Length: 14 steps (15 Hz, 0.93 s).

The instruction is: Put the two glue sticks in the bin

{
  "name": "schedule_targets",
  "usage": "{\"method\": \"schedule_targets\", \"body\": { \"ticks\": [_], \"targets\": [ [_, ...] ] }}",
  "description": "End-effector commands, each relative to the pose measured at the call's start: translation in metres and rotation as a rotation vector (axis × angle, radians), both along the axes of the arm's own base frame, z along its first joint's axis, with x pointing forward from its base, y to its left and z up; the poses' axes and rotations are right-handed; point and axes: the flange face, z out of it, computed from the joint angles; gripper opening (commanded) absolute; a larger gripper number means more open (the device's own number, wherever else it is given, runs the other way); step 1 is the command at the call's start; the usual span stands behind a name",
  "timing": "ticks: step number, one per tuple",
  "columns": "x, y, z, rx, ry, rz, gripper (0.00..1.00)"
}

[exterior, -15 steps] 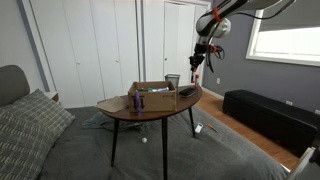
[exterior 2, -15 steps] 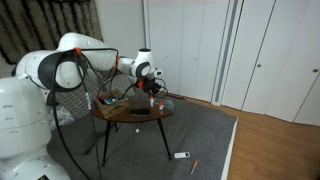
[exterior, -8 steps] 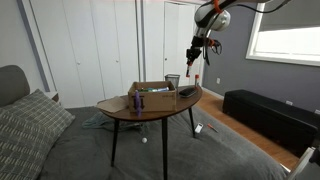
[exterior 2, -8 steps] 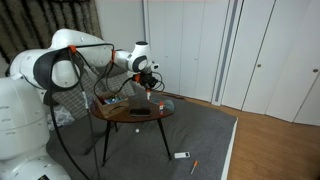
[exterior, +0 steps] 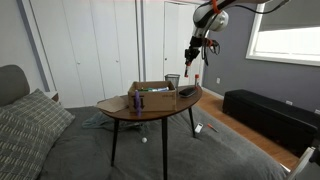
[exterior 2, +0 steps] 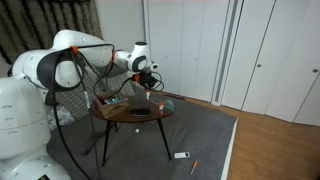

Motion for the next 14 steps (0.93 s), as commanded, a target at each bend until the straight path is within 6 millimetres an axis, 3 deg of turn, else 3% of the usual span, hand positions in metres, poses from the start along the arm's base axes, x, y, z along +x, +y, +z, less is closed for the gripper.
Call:
{"method": "schedule_targets", "body": {
  "ticks": [1,6,14],
  "targets": [
    [0.014,0.026,0.02,-0.02,-0.016,0.045,0.08],
    [0.032,0.049,0.026,-0.017,-0.042,0.083,0.08],
    [0.064,0.051,-0.016,0.019,-0.039,0.088,0.08]
  ]
}}
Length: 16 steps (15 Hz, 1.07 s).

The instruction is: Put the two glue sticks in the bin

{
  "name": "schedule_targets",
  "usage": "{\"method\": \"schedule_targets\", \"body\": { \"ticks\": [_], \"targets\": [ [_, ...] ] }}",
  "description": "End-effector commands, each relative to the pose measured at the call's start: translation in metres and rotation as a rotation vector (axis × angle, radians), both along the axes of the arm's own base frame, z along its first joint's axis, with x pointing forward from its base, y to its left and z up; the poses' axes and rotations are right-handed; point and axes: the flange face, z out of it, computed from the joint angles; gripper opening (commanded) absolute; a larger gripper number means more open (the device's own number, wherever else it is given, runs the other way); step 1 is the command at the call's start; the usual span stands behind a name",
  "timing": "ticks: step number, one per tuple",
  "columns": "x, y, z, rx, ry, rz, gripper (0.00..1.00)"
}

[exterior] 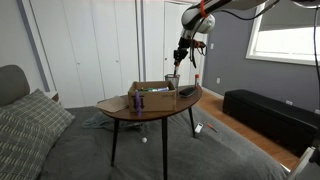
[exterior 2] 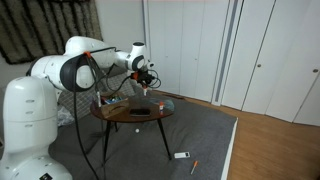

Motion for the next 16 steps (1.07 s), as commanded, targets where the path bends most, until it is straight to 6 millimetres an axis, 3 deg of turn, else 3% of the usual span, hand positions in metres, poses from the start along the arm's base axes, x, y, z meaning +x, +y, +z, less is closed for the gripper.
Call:
{"method": "schedule_targets", "body": {
  "ticks": [1,7,13,14,15,16],
  "targets": [
    [0.019,0.004,-0.013,0.018,-0.005,0.008,0.08],
    [0.03,0.008,-0.047,0.031,0.035,0.013,0.08],
    [0.035,0.008,-0.064,0.025,0.067,0.013,0.08],
    [0.035,0.009,-0.063,0.025,0.068,0.013,0.39],
    [0.035,0.01,-0.059,0.024,0.067,0.013,0.58],
    [0.034,0.011,-0.053,0.029,0.064,0.014,0.63]
  ]
}}
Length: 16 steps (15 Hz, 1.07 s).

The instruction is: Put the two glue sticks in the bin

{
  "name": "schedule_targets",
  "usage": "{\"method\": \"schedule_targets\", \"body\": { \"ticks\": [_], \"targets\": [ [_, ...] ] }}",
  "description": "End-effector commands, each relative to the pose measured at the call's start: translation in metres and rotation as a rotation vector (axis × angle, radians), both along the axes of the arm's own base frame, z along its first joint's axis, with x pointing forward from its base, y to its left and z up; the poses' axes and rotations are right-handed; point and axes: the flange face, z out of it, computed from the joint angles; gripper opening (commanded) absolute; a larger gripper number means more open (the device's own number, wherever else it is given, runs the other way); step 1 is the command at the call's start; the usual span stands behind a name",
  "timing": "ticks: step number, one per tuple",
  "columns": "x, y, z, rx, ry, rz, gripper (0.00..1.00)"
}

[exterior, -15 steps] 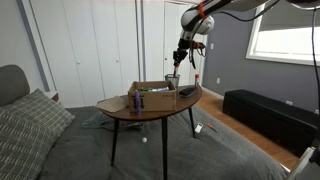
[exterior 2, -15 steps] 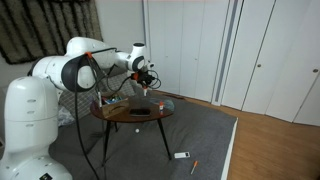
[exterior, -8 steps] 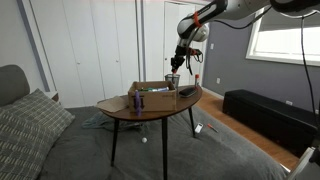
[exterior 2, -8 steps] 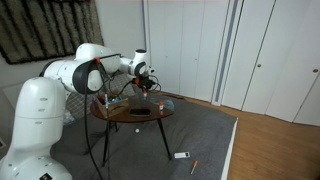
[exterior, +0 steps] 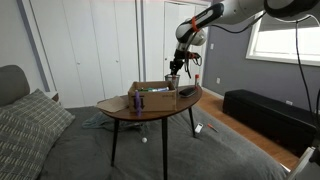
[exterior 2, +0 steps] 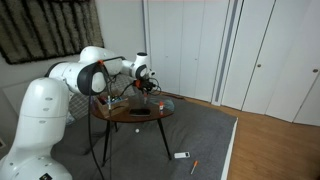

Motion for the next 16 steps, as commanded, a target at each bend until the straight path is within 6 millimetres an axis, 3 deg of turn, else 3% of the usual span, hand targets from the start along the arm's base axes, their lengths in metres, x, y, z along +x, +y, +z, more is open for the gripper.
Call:
{"method": "schedule_targets", "body": {
  "ticks": [1,3,6,11,16],
  "targets": [
    [0.003,0.004,0.023,0.016,-0.014,-0.001,0.69],
    [0.002,0.005,0.038,0.018,-0.027,-0.009,0.82],
    [-0.008,-0.008,0.062,0.003,-0.032,-0.043,0.89],
    [-0.035,-0.055,0.092,-0.039,-0.038,-0.146,0.82],
    [-0.06,-0.098,0.094,-0.05,-0.012,-0.247,0.84]
  ]
}}
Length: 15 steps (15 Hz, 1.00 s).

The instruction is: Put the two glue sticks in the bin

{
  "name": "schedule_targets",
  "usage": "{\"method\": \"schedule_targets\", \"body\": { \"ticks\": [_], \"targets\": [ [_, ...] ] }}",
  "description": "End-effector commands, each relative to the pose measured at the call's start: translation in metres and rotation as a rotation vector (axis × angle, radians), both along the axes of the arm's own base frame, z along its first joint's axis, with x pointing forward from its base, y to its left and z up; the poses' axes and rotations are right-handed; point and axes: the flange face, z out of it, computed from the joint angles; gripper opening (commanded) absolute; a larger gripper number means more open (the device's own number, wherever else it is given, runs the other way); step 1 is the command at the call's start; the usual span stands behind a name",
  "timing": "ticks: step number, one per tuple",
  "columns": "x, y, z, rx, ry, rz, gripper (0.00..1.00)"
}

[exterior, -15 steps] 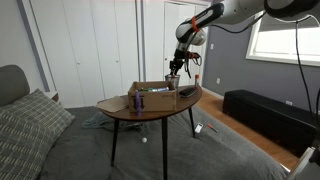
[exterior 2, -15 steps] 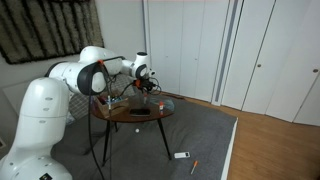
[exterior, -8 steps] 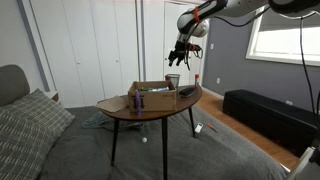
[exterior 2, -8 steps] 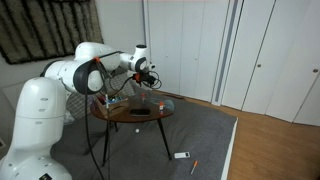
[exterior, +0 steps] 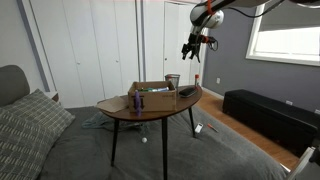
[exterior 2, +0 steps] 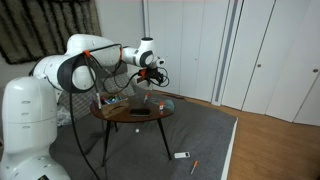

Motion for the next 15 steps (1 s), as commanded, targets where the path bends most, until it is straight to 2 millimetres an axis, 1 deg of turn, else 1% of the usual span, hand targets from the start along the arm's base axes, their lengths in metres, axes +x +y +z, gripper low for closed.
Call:
{"method": "schedule_targets", "body": {
  "ticks": [1,5,9,11,12,13,14,15],
  "targets": [
    [-0.028,-0.017,-0.005,0.0,0.049,-0.072,0.81],
    [-0.046,-0.029,-0.026,0.018,0.113,-0.124,0.77],
    [-0.06,-0.042,-0.046,0.019,0.157,-0.174,0.77],
    [-0.064,-0.049,-0.055,0.019,0.171,-0.194,0.76],
    [-0.066,-0.052,-0.059,0.02,0.179,-0.204,0.74],
    [-0.067,-0.056,-0.063,0.02,0.182,-0.215,0.71],
    [-0.068,-0.059,-0.066,0.018,0.184,-0.224,0.72],
    [-0.068,-0.061,-0.07,0.019,0.187,-0.23,0.7]
  ]
}}
